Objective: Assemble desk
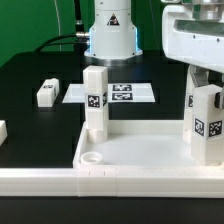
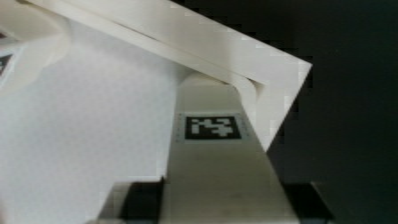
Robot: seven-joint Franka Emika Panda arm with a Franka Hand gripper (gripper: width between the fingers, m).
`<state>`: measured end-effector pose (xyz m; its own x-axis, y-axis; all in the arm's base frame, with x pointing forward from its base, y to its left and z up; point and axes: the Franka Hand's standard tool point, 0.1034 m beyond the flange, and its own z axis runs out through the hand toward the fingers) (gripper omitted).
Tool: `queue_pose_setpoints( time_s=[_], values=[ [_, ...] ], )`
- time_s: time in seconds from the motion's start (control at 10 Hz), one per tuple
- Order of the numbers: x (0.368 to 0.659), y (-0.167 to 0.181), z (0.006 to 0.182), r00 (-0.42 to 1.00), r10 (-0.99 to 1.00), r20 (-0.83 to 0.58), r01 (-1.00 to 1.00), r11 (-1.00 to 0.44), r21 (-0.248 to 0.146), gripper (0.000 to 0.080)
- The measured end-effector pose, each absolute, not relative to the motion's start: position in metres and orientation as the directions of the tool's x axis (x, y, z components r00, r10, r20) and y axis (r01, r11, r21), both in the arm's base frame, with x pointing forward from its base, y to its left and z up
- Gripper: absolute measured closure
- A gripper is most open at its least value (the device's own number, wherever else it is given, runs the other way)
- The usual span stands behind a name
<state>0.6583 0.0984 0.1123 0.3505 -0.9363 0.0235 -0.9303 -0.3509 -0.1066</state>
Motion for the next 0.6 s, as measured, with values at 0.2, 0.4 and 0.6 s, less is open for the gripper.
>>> queue_pose_setpoints(
  time_s=[0.2,0.4,0.6],
  values=[
    [0.658,0.0966,0.1115,0.441,-0.897,0.034,-0.891,-0.442,-0.103,0.0297],
    [0.6579,0.0959,0.1113,0.617,-0.785,0.057,-0.78,-0.619,-0.091,0.0175],
    [0.6579,0.0968,0.1114,0.789,-0.609,0.079,-0.604,-0.793,-0.072,0.0152]
  ],
)
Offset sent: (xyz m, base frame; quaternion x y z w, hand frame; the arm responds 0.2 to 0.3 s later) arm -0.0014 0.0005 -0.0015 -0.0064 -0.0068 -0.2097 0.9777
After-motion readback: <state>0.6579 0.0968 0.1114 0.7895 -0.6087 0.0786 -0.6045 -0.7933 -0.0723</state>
